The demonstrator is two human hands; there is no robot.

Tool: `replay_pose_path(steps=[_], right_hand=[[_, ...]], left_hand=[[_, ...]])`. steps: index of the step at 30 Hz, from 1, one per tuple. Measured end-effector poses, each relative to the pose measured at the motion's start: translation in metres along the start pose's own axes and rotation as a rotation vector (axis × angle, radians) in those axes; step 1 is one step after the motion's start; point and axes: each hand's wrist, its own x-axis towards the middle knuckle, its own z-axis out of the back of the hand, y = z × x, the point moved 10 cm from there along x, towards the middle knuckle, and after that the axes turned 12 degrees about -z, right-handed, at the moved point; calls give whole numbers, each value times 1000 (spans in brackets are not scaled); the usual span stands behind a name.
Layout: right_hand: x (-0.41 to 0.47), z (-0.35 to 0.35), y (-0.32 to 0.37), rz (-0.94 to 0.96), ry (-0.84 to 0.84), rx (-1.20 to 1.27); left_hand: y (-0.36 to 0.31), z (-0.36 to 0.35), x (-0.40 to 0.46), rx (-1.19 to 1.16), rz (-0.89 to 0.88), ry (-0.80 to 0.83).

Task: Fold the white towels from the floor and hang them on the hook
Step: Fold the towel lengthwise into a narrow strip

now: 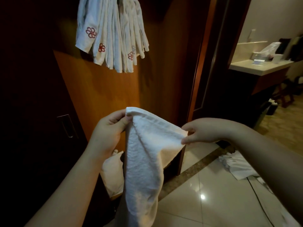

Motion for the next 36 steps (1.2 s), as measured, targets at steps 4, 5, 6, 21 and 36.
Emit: replay_pose_path(steps=[4, 5, 6, 21, 36], right_hand=[[-35, 59, -12, 93, -413, 124], [-50, 72, -13, 144, -496, 227], [-60, 80, -15, 176, -555, 338], [-50, 36, -53, 125, -618, 1298], [-91, 42, -48, 133, -1107, 1241]], left_hand=[[-10, 11, -3, 83, -84, -30], [-15, 12, -3, 80, -115, -38], [-19, 11, -4, 74, -142, -45], [-9, -19, 1, -44, -60, -61], [-9, -28, -8, -96, -34, -166]])
